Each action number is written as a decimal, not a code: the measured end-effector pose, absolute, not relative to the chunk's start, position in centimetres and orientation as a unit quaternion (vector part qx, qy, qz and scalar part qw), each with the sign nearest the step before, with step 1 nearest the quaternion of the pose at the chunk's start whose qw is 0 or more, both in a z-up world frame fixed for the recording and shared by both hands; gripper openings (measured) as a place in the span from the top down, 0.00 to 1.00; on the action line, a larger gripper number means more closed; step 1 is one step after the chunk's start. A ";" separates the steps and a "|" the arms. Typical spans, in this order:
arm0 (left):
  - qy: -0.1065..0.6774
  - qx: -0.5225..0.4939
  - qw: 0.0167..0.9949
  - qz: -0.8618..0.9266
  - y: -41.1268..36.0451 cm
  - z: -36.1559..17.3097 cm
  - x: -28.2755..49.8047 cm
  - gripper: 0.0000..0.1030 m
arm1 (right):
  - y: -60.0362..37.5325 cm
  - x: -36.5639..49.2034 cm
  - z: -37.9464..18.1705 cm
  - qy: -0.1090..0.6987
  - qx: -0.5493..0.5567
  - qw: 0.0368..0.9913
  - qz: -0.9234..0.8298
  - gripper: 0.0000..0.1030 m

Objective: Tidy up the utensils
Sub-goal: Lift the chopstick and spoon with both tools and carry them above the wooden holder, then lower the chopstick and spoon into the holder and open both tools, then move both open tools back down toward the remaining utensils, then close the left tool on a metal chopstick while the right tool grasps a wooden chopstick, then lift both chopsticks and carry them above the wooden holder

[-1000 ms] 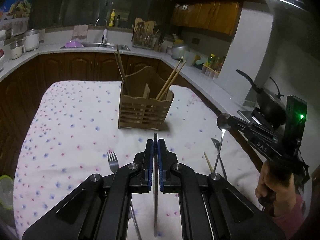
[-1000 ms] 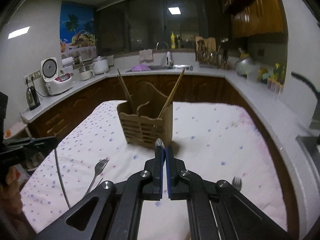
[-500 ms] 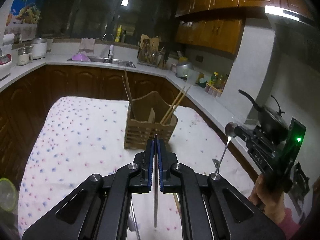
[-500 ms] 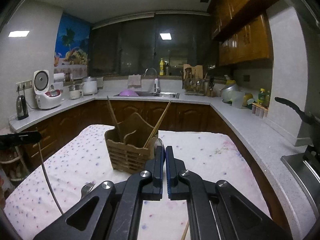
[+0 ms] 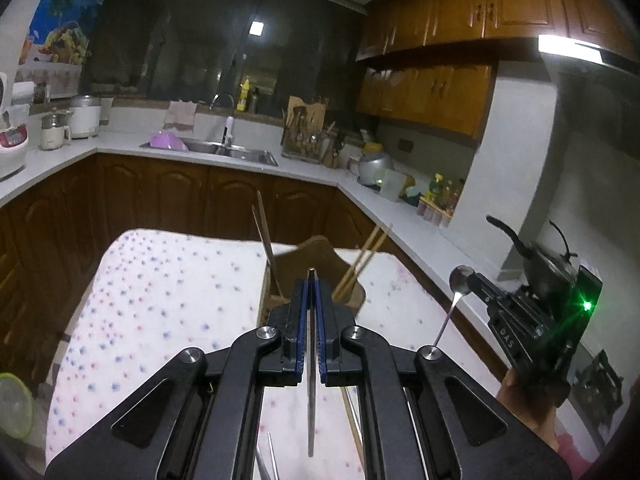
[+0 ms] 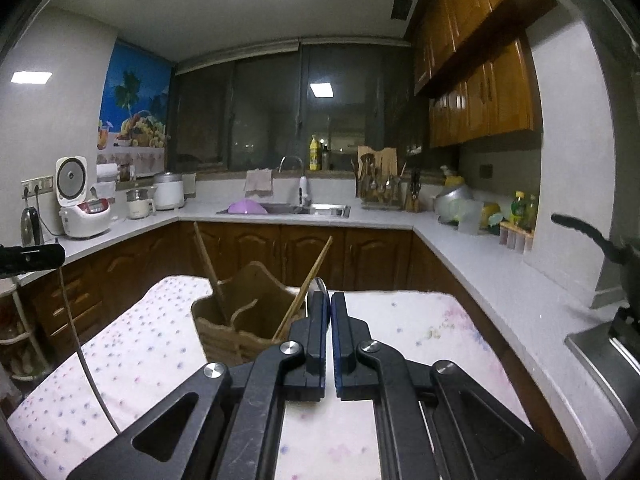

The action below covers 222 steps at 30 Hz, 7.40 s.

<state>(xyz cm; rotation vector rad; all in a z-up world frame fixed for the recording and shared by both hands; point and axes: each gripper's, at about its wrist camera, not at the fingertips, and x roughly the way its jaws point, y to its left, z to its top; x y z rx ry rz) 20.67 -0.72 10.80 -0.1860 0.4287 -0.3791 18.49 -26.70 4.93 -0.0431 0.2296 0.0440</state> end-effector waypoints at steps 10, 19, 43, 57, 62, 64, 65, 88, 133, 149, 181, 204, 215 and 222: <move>0.168 -0.107 0.965 -0.172 -0.1 14.4 25.3 0.97 | -25.7 23.2 7.2 0.057 -0.039 0.998 -0.002 0.98; 0.134 -0.111 0.972 -0.159 -0.9 17.0 30.6 0.97 | -23.4 27.9 8.0 0.004 -0.096 0.995 -0.029 0.98; 0.183 -0.097 0.971 -0.124 -3.7 5.6 38.3 0.97 | -22.0 31.8 -0.5 0.050 -0.130 0.990 -0.012 0.98; 0.198 -0.090 0.969 -0.119 -3.4 5.1 38.3 0.95 | -23.3 32.6 -0.2 0.114 -0.084 0.989 0.028 0.98; 0.208 -0.096 0.967 -0.112 -3.1 4.6 38.6 0.93 | -23.7 32.9 0.1 0.128 -0.070 0.989 0.034 0.97; 0.210 -0.094 0.967 -0.110 -3.1 4.6 38.5 0.91 | -23.8 32.8 0.0 0.131 -0.067 0.989 0.035 0.97; 0.212 -0.091 0.967 -0.108 -3.1 4.5 38.5 0.88 | -23.9 32.8 0.0 0.132 -0.065 0.989 0.035 0.96; 0.265 -0.081 0.958 -0.076 0.5 2.2 26.3 0.21 | -27.5 24.1 2.1 0.185 0.046 0.975 0.119 0.28; 0.359 -0.040 0.924 -0.128 -1.1 -4.5 10.4 0.19 | -31.4 5.7 -4.5 0.265 0.091 0.958 0.067 0.12; 0.426 -0.003 0.881 -0.205 -4.6 -6.8 17.0 0.37 | -32.8 8.5 -6.7 0.322 0.110 0.939 0.047 0.53; 0.503 0.129 0.833 -0.191 -8.4 -10.8 24.8 0.73 | -32.2 21.4 -11.4 0.443 0.027 0.895 0.034 0.84; 0.499 0.122 0.836 -0.195 -8.4 -10.6 24.3 0.96 | -32.5 22.0 -12.0 0.449 0.023 0.893 0.028 0.94; 0.441 0.029 0.871 -0.213 -5.6 -5.1 21.2 0.97 | -30.8 18.7 -7.4 0.404 0.065 0.907 0.095 0.95; 0.397 -0.008 0.891 -0.219 -3.8 -1.0 18.6 0.97 | -29.2 16.7 -3.4 0.364 0.056 0.922 0.119 0.95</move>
